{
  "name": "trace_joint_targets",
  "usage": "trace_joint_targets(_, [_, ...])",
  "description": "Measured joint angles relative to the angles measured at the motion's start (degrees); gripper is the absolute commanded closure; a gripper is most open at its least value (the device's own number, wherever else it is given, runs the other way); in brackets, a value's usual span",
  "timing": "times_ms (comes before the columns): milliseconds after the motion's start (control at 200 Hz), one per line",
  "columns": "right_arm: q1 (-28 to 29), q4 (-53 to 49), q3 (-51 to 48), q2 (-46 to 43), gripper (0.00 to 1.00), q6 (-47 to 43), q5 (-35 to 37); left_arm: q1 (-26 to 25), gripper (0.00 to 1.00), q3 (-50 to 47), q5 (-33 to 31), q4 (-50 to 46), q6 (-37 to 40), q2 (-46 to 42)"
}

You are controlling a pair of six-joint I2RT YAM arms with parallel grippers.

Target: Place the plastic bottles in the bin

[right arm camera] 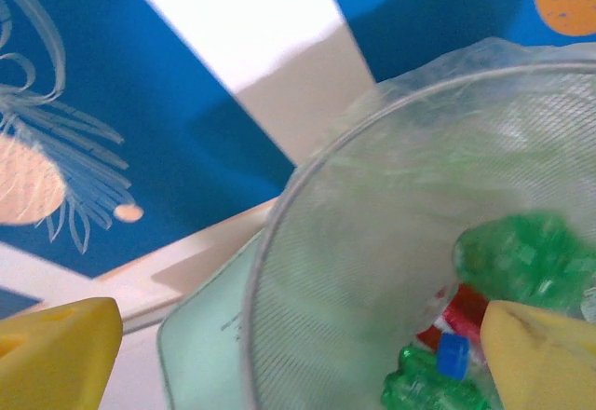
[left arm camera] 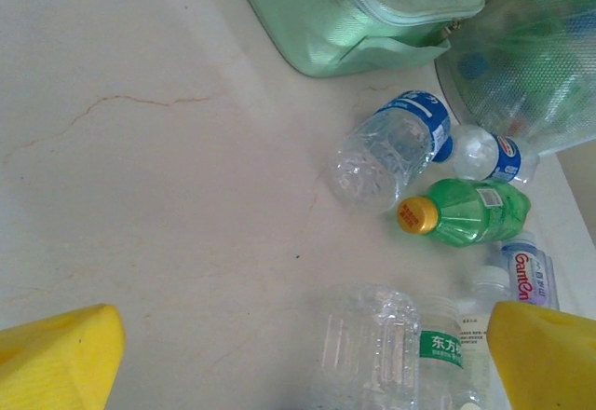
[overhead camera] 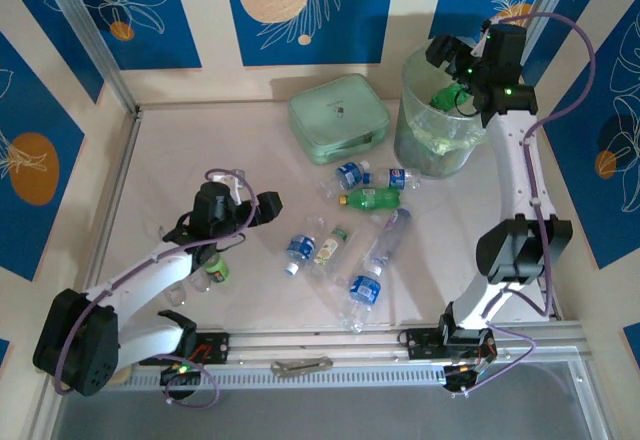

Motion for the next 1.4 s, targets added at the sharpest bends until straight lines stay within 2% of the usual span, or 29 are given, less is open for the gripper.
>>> trace_joint_targets(275, [11.39, 2.43, -20.74, -17.14, 0.01, -2.38, -0.20, 0.00, 0.01, -0.02, 1.70, 3.17, -0.02, 0.13])
trace_joint_targets(425, [18.49, 1.07, -33.11, -23.15, 0.00, -2.05, 0.20, -0.02, 0.01, -0.02, 3.13, 4.74, -0.07, 1.44])
trace_joint_targets(610, [26.12, -4.48, -47.30, -27.91, 0.01, 3.87, 2.56, -0.09, 0.01, -0.02, 3.72, 5.09, -0.04, 2.14])
trace_joint_targets(745, [30.01, -9.99, -54.18, -30.49, 0.02, 9.97, 5.66, -0.26, 0.01, 0.00, 4.22, 6.32, -0.07, 3.56])
trace_joint_targets(1075, [30.47, -13.88, -64.54, -33.42, 0.04, 20.92, 10.08, -0.98, 0.01, 0.66, 6.08, 6.67, -0.04, 7.10])
trace_joint_targets(1401, [23.34, -5.51, -67.69, -26.38, 0.12, 22.75, 7.06, -1.22, 0.01, 1.31, 6.10, 6.62, 0.00, 7.32])
